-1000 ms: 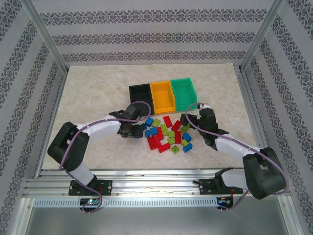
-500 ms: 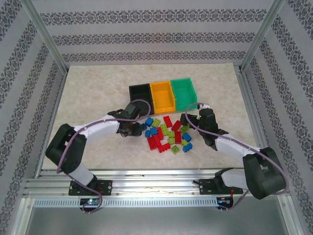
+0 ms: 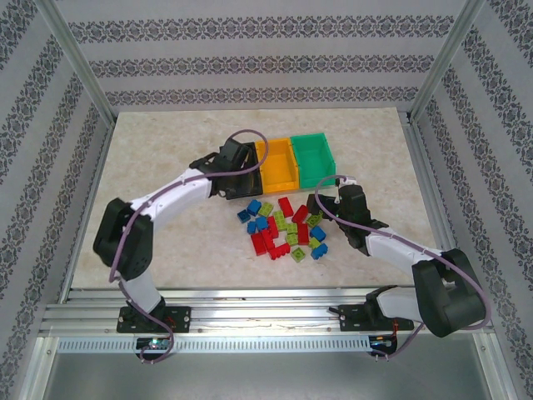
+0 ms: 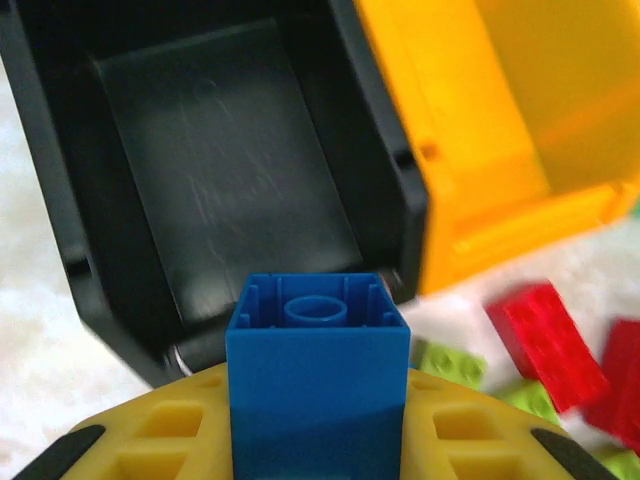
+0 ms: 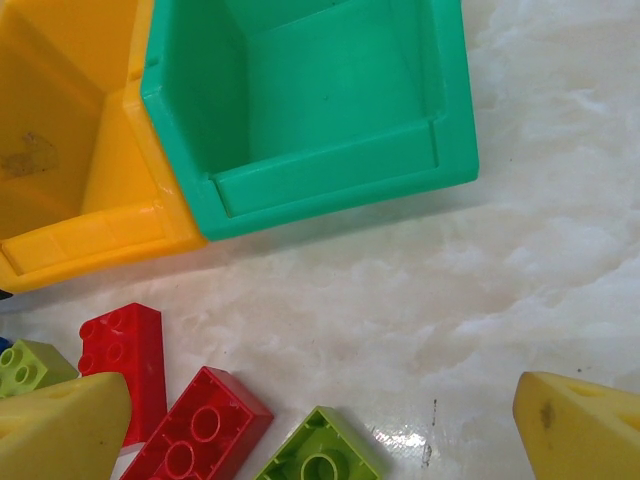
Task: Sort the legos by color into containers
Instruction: Pick up the lego from the container, then move the legos to the center of the table.
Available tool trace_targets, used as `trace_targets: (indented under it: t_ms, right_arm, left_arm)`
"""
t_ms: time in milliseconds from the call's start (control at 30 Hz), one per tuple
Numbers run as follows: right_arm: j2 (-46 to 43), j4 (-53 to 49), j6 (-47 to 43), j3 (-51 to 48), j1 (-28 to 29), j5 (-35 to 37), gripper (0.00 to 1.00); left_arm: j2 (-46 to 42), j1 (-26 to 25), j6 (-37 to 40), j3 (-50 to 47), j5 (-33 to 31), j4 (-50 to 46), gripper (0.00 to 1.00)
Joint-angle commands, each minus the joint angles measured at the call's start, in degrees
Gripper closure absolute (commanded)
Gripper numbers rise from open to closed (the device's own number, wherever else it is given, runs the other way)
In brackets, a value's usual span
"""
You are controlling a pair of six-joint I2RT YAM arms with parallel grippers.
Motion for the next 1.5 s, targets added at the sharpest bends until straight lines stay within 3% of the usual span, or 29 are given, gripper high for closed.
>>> trace_targets:
  t_ms: [0, 333, 600, 800, 933, 1167, 1333, 1467]
  right_arm:
    - [0.1, 1.3, -0.5, 1.2, 0.5, 1.1, 0.02]
    - [1.5, 0.7, -0.8, 2.0, 0.7, 0.7, 0.02]
    - [3.4, 1.2, -0.4, 3.0, 0.8, -0.1, 0.02]
    - [4.5, 0.6, -1.0, 3.5, 1.0, -0.2, 0.03]
    - [5.5, -0.4, -1.5, 4.6, 1.1, -2.3, 0.12]
    - [8.5, -6.1, -1.0, 9.1, 1.3, -7.7, 0.32]
    - [12.7, -20.0, -1.1, 16.8, 3.7, -8.0, 0.38]
    - [15.0, -33.9, -2.9, 22.9, 4.1, -7.4, 0.45]
  left_arm:
    - [4.9, 2.6, 3.9, 5.0, -1.4, -5.3, 0.69]
    - [6.4, 3.9, 5.3, 5.6, 0.0, -3.1, 0.6]
    - [2.7, 5.3, 6.1, 2.6, 2.2, -2.4, 0.49]
    - [-1.8, 7.2, 6.8, 0.7, 6.3, -3.7, 0.48]
    - [-5.3, 8.6, 7.4, 0.6, 10.8, -7.1, 0.47]
    - [-8.8, 11.2, 11.3, 0.2, 10.3, -12.1, 0.47]
    - [-9.7, 12.0, 9.3, -0.6, 16.1, -10.8, 0.46]
    - [-8.6, 12.1, 10.4, 4.9, 19.9, -17.8, 0.46]
